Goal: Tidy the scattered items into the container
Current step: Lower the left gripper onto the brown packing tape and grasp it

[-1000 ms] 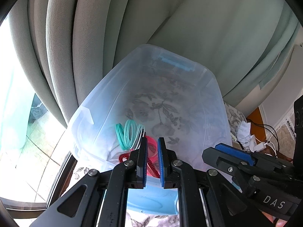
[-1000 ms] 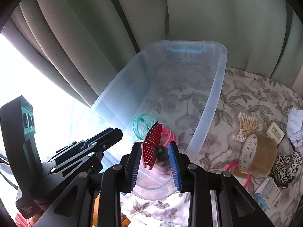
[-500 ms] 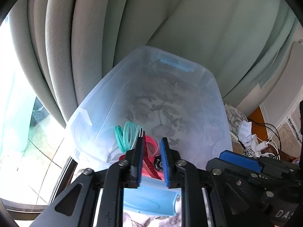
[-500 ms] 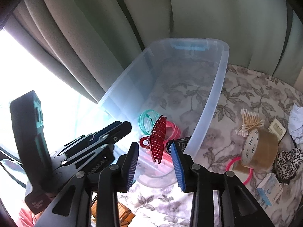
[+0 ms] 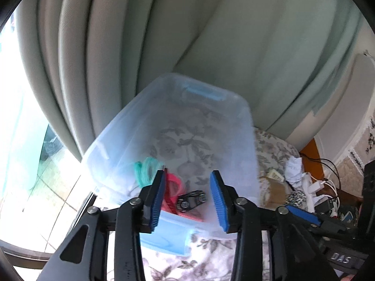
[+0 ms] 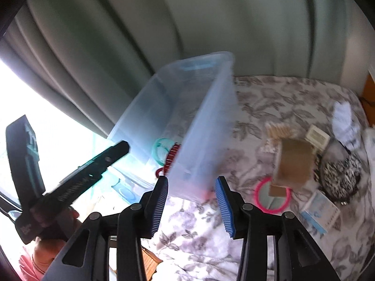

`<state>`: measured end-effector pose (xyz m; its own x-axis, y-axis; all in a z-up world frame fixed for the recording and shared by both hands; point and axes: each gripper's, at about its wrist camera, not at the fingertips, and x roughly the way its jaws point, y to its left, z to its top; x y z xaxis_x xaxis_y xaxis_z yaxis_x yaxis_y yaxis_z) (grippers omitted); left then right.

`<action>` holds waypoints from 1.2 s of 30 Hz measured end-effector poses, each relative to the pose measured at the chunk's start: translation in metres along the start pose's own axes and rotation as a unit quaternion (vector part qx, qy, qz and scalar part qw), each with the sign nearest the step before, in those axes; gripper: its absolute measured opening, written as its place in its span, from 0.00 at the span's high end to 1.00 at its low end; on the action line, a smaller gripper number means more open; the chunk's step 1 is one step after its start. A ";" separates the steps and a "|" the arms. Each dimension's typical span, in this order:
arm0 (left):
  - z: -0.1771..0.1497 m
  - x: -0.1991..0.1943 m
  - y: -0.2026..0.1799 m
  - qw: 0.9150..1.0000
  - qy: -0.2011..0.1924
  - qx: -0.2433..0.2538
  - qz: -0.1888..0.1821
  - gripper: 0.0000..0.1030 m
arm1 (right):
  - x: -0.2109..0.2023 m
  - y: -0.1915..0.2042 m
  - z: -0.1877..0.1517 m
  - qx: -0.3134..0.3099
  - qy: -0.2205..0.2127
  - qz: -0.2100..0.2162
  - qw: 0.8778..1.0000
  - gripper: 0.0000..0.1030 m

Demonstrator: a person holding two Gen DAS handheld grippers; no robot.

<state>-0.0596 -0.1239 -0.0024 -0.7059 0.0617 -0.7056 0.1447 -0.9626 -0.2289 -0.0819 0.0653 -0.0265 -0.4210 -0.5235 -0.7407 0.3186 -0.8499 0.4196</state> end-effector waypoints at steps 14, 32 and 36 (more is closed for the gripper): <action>-0.032 -0.004 -0.119 0.991 0.030 0.112 -0.063 0.59 | -0.080 -0.128 -0.037 0.145 -0.080 -0.024 0.986 0.48; -0.088 0.052 -0.184 0.968 0.143 0.200 -0.050 0.52 | -0.060 -0.214 -0.089 0.242 -0.021 -0.038 0.969 0.40; -0.089 0.068 -0.180 0.968 0.160 0.190 -0.037 0.51 | -0.041 -0.221 -0.094 0.246 0.009 -0.042 0.968 0.39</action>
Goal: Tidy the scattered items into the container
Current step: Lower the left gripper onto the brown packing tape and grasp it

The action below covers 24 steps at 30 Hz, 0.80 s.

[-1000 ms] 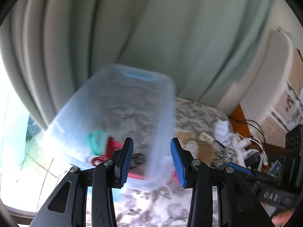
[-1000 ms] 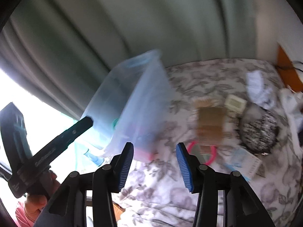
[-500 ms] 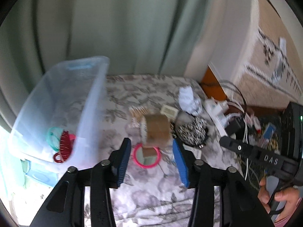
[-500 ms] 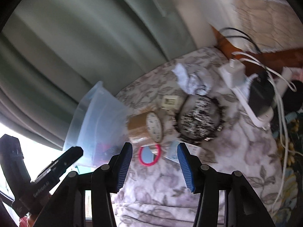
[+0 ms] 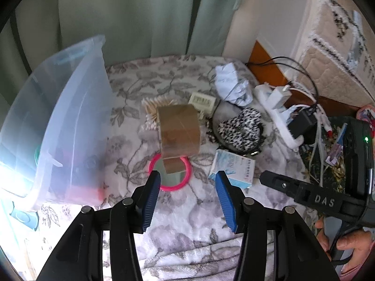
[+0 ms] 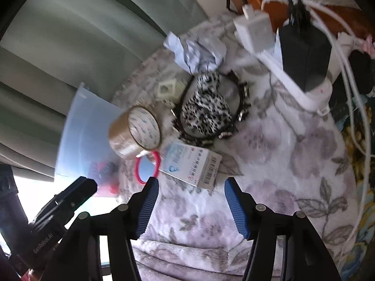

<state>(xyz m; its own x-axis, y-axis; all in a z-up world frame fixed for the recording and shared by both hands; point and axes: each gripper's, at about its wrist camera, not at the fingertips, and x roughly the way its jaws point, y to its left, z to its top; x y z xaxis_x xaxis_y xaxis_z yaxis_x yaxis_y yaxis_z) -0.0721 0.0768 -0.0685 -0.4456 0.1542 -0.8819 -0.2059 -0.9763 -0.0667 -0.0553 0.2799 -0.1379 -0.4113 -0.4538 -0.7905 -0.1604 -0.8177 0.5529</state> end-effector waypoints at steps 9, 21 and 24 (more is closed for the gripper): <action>0.024 0.030 0.009 0.999 0.008 -0.032 0.005 0.49 | 0.029 0.003 0.006 -0.025 0.029 -0.020 0.999 0.36; 0.050 0.074 -0.002 0.999 0.028 -0.015 0.005 0.44 | 0.048 -0.001 0.014 -0.035 0.052 -0.042 0.997 0.35; 0.053 0.081 -0.003 0.999 0.029 -0.011 0.009 0.44 | 0.049 -0.002 0.016 -0.037 0.051 -0.043 0.997 0.35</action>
<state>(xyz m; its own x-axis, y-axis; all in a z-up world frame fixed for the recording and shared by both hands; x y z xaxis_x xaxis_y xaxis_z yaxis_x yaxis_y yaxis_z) -0.1533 0.1006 -0.1148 -0.3973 0.1272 -0.9088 -0.1780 -0.9822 -0.0596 -0.0892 0.2645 -0.1733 -0.3038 -0.4109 -0.8596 -0.1231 -0.8777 0.4631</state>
